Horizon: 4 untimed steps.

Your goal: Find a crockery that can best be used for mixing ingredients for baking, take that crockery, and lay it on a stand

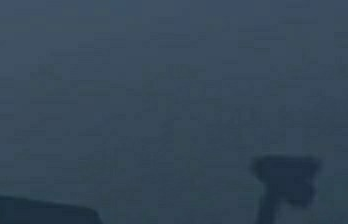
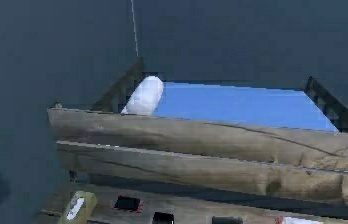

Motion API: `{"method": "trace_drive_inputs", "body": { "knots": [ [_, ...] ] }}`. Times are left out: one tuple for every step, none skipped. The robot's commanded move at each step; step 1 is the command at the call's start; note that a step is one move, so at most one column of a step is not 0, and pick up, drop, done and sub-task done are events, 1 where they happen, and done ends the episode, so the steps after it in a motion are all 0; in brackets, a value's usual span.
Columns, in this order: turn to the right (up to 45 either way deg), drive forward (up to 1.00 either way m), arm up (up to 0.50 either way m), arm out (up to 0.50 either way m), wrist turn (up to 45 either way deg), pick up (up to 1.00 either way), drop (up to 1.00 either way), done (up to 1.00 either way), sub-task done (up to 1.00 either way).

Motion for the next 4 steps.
{"method": "trace_drive_inputs", "body": {
  "knots": [
    [-24.0,0.0,0.0,0.0,0.0,0.0,0.0,0.0,0.0],
    [0.0,0.35,0.0,0.0,0.0,0.0,0.0,0.0,0.0],
    [-6.0,0.0,0.0,0.0,0.0,0.0,0.0,0.0,0.0],
    [0.0,0.25,0.0,0.0,0.0,0.0,0.0,0.0,0.0]
  ]
}}
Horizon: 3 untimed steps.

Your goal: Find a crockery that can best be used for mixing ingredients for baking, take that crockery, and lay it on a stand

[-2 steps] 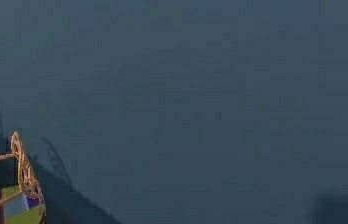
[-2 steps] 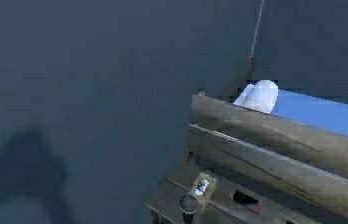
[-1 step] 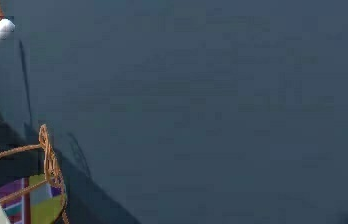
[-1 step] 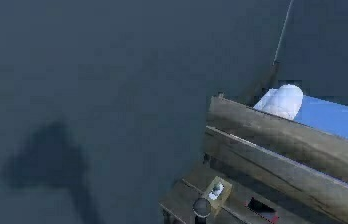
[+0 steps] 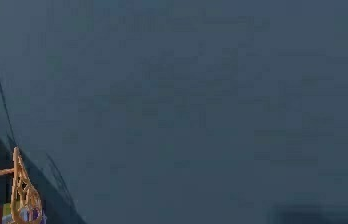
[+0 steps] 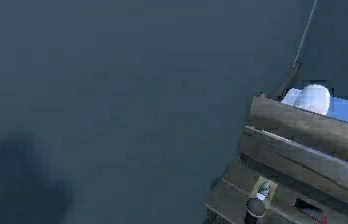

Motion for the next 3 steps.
{"method": "trace_drive_inputs", "body": {
  "knots": [
    [-45.0,0.0,0.0,0.0,0.0,0.0,0.0,0.0,0.0],
    [-45.0,0.0,0.0,0.0,0.0,0.0,0.0,0.0,0.0],
    [-45.0,0.0,0.0,0.0,0.0,0.0,0.0,0.0,0.0]
  ]
}}
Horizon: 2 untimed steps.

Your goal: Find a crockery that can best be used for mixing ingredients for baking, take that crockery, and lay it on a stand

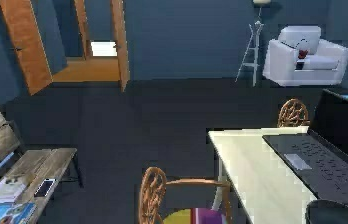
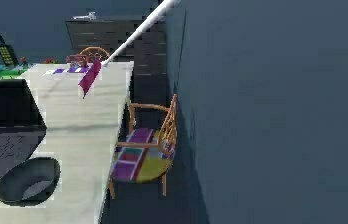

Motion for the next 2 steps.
{"method": "trace_drive_inputs", "body": {
  "knots": [
    [-36.0,0.0,0.0,0.0,0.0,0.0,0.0,0.0,0.0],
    [0.0,0.0,0.5,0.0,0.0,0.0,0.0,0.0,0.0]
  ]
}}
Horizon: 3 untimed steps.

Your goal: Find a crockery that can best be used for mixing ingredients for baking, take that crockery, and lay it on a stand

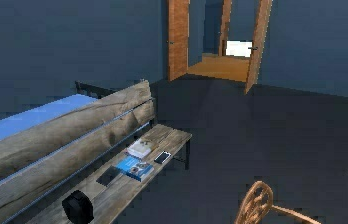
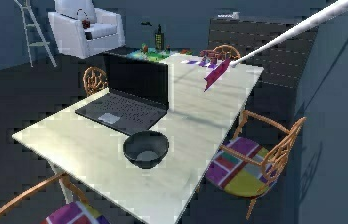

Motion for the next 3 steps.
{"method": "trace_drive_inputs", "body": {
  "knots": [
    [0.0,0.0,0.38,0.0,0.0,0.0,0.0,0.0,0.0],
    [0.0,0.0,0.0,0.26,0.0,0.0,0.0,0.0,0.0],
    [0.0,0.0,0.0,0.0,45.0,0.0,0.0,0.0,0.0]
  ]
}}
